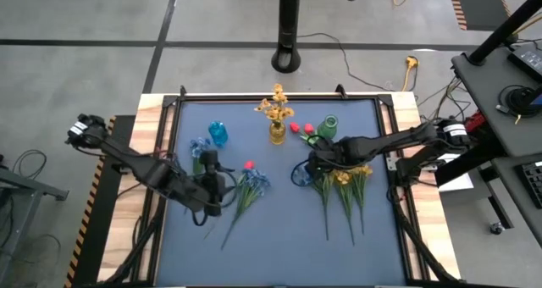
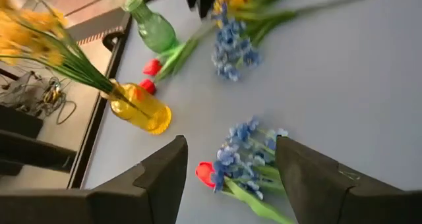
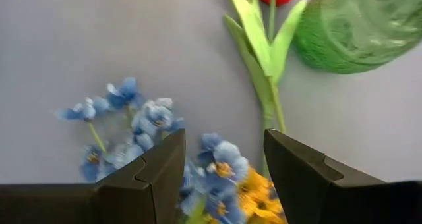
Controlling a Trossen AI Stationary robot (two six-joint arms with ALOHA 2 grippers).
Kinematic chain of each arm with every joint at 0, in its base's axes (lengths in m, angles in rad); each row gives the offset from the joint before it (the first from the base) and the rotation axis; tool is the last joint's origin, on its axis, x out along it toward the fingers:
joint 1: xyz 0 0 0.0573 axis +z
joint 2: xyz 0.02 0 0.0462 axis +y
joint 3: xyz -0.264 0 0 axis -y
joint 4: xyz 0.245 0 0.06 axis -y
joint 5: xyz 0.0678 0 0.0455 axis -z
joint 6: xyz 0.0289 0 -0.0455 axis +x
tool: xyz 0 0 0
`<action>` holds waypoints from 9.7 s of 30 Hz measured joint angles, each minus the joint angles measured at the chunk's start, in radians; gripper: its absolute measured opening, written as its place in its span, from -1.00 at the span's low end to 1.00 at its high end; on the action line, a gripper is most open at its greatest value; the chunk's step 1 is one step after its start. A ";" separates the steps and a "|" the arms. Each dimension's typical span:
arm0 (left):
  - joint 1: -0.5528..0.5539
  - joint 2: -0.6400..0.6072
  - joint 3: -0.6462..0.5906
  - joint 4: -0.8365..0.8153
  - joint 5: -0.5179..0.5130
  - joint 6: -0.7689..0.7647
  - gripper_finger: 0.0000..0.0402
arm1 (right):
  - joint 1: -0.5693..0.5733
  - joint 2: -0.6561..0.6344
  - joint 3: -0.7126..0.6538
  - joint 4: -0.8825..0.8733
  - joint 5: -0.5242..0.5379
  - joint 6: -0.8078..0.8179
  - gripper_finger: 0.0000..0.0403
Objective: Sort flowers into vase by color
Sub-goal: Put the top left red tulip into the blue vase
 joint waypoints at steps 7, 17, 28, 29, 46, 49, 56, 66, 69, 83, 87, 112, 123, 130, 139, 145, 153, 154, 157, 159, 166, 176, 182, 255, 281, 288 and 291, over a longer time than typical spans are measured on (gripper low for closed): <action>0.000 -0.048 -0.001 0.004 -0.002 -0.044 0.04 | -0.053 0.020 -0.009 0.025 0.010 0.000 -0.01; 0.001 -0.033 -0.001 -0.020 -0.080 -0.046 0.04 | -0.080 0.139 -0.010 0.045 0.023 -0.009 0.18; 0.001 -0.030 -0.002 -0.036 -0.145 -0.047 0.04 | -0.113 0.205 -0.010 0.056 0.078 -0.029 0.38; 0.001 -0.030 -0.002 -0.036 -0.153 -0.047 0.04 | -0.116 0.207 -0.011 0.062 0.078 -0.029 0.37; 0.001 -0.030 -0.002 -0.043 -0.161 -0.047 0.04 | -0.120 0.249 -0.011 0.108 0.081 -0.040 0.22; 0.001 -0.030 -0.002 -0.043 -0.161 -0.047 0.04 | -0.123 0.260 -0.011 0.116 0.086 -0.044 0.22; 0.001 -0.030 -0.002 -0.043 -0.161 -0.047 0.04 | -0.134 0.269 -0.011 0.119 0.104 -0.054 0.11; 0.001 -0.030 -0.002 -0.043 -0.161 -0.047 0.04 | -0.136 0.269 -0.020 0.123 0.099 -0.067 -0.30; 0.001 -0.030 -0.002 -0.043 -0.161 -0.047 0.04 | -0.138 0.269 -0.029 0.125 0.098 -0.069 -0.43; 0.001 -0.030 -0.002 -0.043 -0.161 -0.047 0.04 | -0.133 0.256 -0.030 0.124 0.060 -0.107 -0.94; 0.001 -0.030 -0.002 -0.043 -0.161 -0.047 0.04 | -0.125 0.214 -0.030 0.120 0.047 -0.107 -0.94; 0.001 -0.030 -0.002 -0.042 -0.160 -0.046 0.04 | 0.043 -0.080 -0.030 0.014 0.051 -0.484 -0.94; 0.001 -0.030 -0.002 -0.041 -0.160 -0.047 0.04 | 0.062 0.015 -0.030 0.097 -0.080 -0.652 -0.92; 0.001 -0.030 -0.002 -0.041 -0.160 -0.047 0.04 | 0.062 0.120 -0.031 0.158 -0.087 -0.646 -0.68; 0.001 -0.029 -0.002 -0.041 -0.160 -0.047 0.04 | 0.061 0.138 -0.032 0.266 -0.079 -0.714 -0.26; 0.001 -0.030 -0.002 -0.041 -0.160 -0.047 0.04 | 0.056 0.147 -0.031 0.342 -0.035 -0.786 -0.13; 0.001 -0.030 -0.002 -0.041 -0.160 -0.047 0.04 | 0.034 0.201 -0.031 0.338 -0.034 -0.787 -0.21; 0.001 -0.030 -0.002 -0.041 -0.160 -0.047 0.04 | 0.034 0.201 -0.031 0.338 -0.035 -0.787 -0.26; 0.001 -0.030 -0.002 -0.041 -0.160 -0.047 0.04 | 0.034 0.198 -0.031 0.338 -0.035 -0.785 -0.47; 0.001 -0.030 -0.002 -0.041 -0.159 -0.047 0.04 | 0.034 0.190 -0.031 0.338 -0.035 -0.776 -0.64; 0.001 -0.030 -0.002 -0.041 -0.159 -0.047 0.04 | 0.034 0.159 -0.031 0.335 -0.035 -0.769 -0.91; 0.001 -0.030 -0.002 -0.046 -0.159 -0.047 0.04 | 0.062 -0.011 -0.061 0.416 -0.034 -0.774 -0.91; 0.001 -0.030 -0.002 -0.045 -0.160 -0.047 0.04 | 0.118 -0.191 -0.209 0.731 -0.017 -0.823 -0.91; 0.057 0.215 -0.090 1.062 0.015 0.309 -0.98 | 0.243 0.139 0.019 1.714 -0.203 -1.239 -0.47; 0.483 -0.369 -0.416 0.843 0.021 0.314 -1.00 | 0.260 -0.163 0.013 0.981 0.026 -0.983 0.04; 0.799 -0.442 -0.474 0.811 0.212 0.272 -1.00 | 0.260 -0.159 0.010 0.972 0.026 -0.982 0.04; 0.889 -0.441 -0.484 0.799 0.238 0.264 -1.00 | 0.260 -0.159 0.007 0.968 0.026 -0.981 0.04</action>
